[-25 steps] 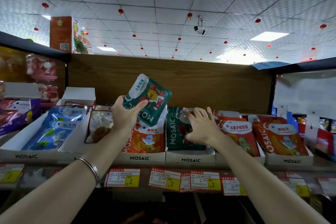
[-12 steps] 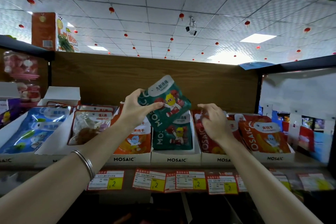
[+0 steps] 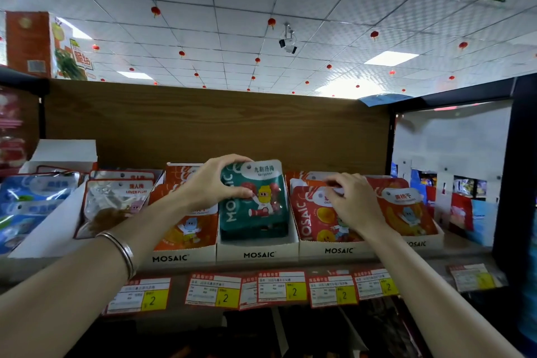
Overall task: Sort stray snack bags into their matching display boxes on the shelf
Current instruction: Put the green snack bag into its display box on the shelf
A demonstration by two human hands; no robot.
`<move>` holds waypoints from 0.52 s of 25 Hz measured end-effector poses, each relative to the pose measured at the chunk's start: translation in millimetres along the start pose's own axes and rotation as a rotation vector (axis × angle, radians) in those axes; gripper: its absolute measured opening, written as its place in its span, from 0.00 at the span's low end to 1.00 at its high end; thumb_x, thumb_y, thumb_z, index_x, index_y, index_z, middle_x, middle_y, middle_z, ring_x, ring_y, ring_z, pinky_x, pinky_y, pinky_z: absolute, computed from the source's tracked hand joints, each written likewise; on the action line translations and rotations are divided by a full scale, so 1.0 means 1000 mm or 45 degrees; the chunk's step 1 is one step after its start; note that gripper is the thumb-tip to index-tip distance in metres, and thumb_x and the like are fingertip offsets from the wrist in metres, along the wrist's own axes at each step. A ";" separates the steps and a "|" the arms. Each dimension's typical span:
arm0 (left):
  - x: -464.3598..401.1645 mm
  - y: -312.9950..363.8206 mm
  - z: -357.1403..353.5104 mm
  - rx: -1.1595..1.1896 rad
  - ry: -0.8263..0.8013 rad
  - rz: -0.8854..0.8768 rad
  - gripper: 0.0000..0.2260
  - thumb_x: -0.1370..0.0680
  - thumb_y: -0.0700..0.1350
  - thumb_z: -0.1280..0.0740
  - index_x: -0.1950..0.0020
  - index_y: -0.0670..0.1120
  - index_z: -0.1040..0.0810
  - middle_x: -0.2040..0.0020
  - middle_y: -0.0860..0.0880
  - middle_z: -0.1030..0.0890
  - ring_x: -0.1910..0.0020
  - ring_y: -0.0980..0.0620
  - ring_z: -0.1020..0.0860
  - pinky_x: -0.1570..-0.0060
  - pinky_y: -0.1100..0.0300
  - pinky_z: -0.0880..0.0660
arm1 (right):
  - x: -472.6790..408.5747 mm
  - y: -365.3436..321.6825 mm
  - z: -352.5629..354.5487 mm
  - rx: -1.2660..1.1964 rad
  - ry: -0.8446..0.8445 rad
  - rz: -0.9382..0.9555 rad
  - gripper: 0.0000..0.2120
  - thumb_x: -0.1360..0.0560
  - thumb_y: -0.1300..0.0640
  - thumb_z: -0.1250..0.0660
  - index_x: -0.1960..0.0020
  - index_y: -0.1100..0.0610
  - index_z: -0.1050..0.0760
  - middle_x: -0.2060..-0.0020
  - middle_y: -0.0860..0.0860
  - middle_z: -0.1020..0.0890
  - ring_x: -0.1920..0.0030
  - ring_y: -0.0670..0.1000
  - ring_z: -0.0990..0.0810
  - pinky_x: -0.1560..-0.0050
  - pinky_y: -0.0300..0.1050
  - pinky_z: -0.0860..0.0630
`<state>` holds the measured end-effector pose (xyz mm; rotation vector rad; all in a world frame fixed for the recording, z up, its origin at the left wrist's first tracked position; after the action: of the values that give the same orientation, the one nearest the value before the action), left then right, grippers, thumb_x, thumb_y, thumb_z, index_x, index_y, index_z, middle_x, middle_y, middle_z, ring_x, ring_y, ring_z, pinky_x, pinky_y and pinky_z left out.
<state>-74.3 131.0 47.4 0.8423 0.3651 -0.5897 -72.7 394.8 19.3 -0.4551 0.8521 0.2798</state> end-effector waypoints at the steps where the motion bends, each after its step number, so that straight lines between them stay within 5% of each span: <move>1: 0.000 0.000 -0.006 -0.040 -0.066 -0.006 0.25 0.30 0.44 0.25 0.36 0.53 0.28 0.46 0.55 0.24 0.50 0.57 0.21 0.57 0.63 0.21 | 0.001 0.000 0.000 0.013 -0.018 -0.006 0.13 0.23 0.54 0.37 0.40 0.57 0.24 0.45 0.52 0.20 0.42 0.51 0.26 0.41 0.45 0.31; 7: -0.003 -0.014 -0.013 -0.670 0.002 -0.087 0.35 0.35 0.63 0.28 0.31 0.54 0.31 0.38 0.52 0.31 0.35 0.55 0.41 0.33 0.50 0.40 | 0.002 0.001 0.003 0.083 -0.093 -0.042 0.17 0.25 0.48 0.36 0.39 0.54 0.25 0.44 0.51 0.21 0.41 0.52 0.29 0.40 0.48 0.32; 13: -0.002 -0.017 -0.017 -0.861 -0.005 -0.024 0.41 0.39 0.73 0.41 0.28 0.58 0.35 0.30 0.52 0.36 0.28 0.52 0.47 0.28 0.47 0.53 | 0.003 0.001 0.006 0.201 -0.143 -0.012 0.22 0.25 0.42 0.38 0.36 0.53 0.27 0.40 0.50 0.23 0.37 0.52 0.32 0.37 0.49 0.35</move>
<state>-87.6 136.2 28.4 0.1883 0.5289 -0.4407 -67.4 398.4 20.5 -0.2934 0.7559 0.2250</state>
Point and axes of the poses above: each hand's wrist, its own x-axis away from the middle knuckle, its own z-axis out of the back of the hand, y = z × x, the point moved 3 cm from there along -x, towards the middle knuckle
